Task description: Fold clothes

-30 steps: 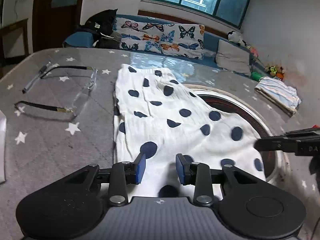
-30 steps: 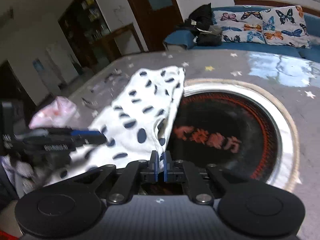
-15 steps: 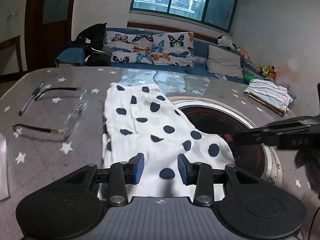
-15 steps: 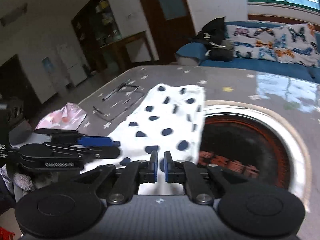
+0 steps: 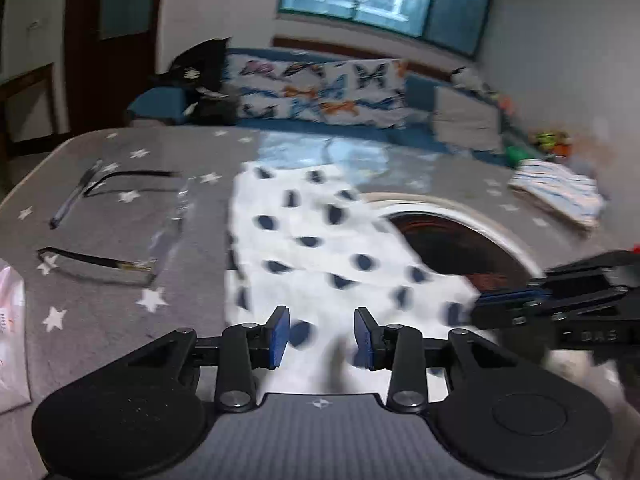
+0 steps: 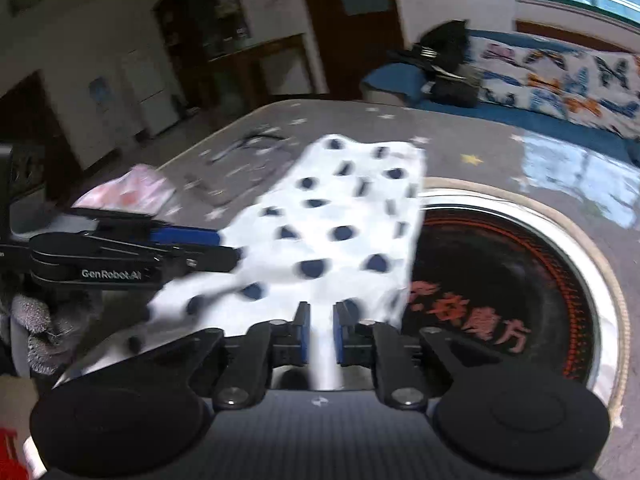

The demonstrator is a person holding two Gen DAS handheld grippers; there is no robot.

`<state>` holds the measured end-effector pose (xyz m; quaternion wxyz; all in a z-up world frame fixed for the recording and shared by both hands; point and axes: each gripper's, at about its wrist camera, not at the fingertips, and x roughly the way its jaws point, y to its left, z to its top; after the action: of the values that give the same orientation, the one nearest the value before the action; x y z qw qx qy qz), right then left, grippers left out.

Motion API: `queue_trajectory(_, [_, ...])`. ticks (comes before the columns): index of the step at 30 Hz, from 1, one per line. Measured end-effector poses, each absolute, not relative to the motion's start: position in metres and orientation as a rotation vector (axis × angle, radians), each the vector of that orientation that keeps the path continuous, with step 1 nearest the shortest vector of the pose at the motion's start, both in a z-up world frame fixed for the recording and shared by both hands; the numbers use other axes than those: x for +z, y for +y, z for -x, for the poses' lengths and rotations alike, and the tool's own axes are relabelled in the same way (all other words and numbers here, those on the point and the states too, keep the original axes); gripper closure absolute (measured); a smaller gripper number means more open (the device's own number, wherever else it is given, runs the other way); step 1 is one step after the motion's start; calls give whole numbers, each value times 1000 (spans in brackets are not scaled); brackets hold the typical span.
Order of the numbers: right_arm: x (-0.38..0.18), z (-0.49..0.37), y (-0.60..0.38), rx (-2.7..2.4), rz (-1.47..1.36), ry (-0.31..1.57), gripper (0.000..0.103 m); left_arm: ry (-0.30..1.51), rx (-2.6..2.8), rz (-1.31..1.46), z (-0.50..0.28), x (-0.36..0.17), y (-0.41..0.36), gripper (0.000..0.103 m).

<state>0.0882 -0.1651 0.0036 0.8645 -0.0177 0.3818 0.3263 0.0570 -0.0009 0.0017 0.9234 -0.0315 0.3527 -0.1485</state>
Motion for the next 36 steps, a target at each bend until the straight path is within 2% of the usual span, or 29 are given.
queue_trajectory(2, [3,-76,-156,717,90,803,83,726,-353,48,-41,3,-7,64])
queue_trajectory(9, [-11,-54,-146,700,199,823,81,751,-347,-101,-2,-20,-11,64])
queue_trajectory(13, [2,-39,-145,727,208,787,81,722,-335,-65,12,-10,1,64])
queue_trajectory(16, [9,-24,-136,777,232,764,75,695,-359,-54,27,-2,2,64])
queue_trajectory(22, [-13,-1,-129,798,284,787,75,721,-374,-97,50,-17,-1,64])
queue_trajectory(26, [-1,8,-133,792,291,774,74,711,-352,-79,59,-16,6,64])
queue_trajectory(27, [2,12,-133,793,293,766,73,705,-351,-73,62,-14,6,63])
queue_trajectory(28, [5,16,-132,799,293,758,65,697,-352,-69,65,-12,6,61])
queue_trajectory(29, [7,20,-132,807,293,750,63,690,-354,-65,68,-9,6,59])
queue_trajectory(36, [-7,50,-122,861,359,742,56,705,-337,-67,86,-16,6,56])
